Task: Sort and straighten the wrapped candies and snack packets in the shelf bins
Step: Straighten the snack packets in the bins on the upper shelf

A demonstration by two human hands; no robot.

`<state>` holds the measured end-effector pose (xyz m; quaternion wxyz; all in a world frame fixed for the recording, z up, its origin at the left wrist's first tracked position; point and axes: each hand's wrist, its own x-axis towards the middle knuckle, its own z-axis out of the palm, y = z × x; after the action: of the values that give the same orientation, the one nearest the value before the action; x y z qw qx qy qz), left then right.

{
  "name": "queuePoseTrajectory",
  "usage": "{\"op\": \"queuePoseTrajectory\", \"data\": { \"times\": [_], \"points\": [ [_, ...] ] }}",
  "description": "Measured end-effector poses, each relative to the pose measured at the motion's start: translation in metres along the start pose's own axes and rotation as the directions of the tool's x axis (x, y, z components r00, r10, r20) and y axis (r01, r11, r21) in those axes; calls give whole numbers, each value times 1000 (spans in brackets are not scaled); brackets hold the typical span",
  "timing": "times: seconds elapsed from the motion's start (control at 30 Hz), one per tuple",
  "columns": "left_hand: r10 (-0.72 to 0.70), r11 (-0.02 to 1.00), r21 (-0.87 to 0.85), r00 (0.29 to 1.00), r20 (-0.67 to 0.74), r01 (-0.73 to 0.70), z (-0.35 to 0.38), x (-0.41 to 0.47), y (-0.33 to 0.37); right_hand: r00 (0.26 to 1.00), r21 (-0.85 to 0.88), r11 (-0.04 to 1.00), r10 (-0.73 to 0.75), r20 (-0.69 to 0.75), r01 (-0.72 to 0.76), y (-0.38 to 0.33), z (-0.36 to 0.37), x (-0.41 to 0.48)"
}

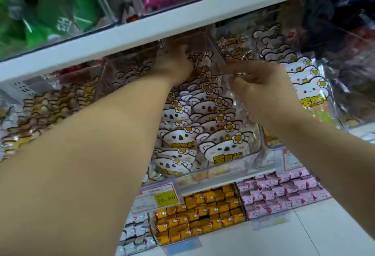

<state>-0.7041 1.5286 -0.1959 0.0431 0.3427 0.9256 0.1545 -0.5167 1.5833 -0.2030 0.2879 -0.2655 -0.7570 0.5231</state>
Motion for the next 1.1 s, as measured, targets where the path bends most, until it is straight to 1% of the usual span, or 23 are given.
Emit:
{"op": "queuePoseTrajectory", "data": {
  "times": [0.13,0.23,0.3,0.37,0.43,0.53,0.63,0.77,0.83,0.9,0.97,1.03,1.1],
  "points": [
    [-78,987,145,996,46,71,8,9,3,1000,-14,1000,-18,7,18,0,-1,-1],
    [-127,976,182,992,22,121,24,29,-3,1000,-22,999,-24,11,25,-1,-3,-1],
    [-129,965,230,992,9,124,21,22,4,1000,-16,1000,-19,15,19,-1,-3,-2],
    [-100,960,260,995,-26,104,14,10,12,1000,-3,1000,-14,17,14,-2,-3,-2],
    [-100,967,229,992,-77,115,14,7,11,1000,0,1000,-13,14,13,-2,-3,-2],
    [-149,979,117,978,-144,166,16,6,8,1000,-7,1000,-15,14,15,-2,-4,-2],
    [-151,988,4,965,-214,156,14,-5,6,1000,-14,1000,-15,18,16,-1,-5,-2],
    [-225,968,-175,936,-272,182,9,-22,4,1000,-26,1000,-14,3,14,0,-3,-1],
    [-258,955,-225,911,-322,190,8,-26,4,1000,-19,1000,-8,-2,8,1,-2,-1],
    [-261,954,-239,888,-378,179,10,-28,5,1000,-14,1000,-6,-11,6,1,-1,-1],
    [-228,963,-230,875,-428,138,13,-29,4,1000,-18,1000,-10,-17,9,1,-1,-1],
    [-156,983,-165,860,-486,84,15,-32,5,1000,-18,1000,-10,-20,10,1,-1,-1],
    [-93,994,-96,860,-501,52,14,-38,7,1000,-8,1000,-7,-21,7,-1,-2,-2]
  ]
}}
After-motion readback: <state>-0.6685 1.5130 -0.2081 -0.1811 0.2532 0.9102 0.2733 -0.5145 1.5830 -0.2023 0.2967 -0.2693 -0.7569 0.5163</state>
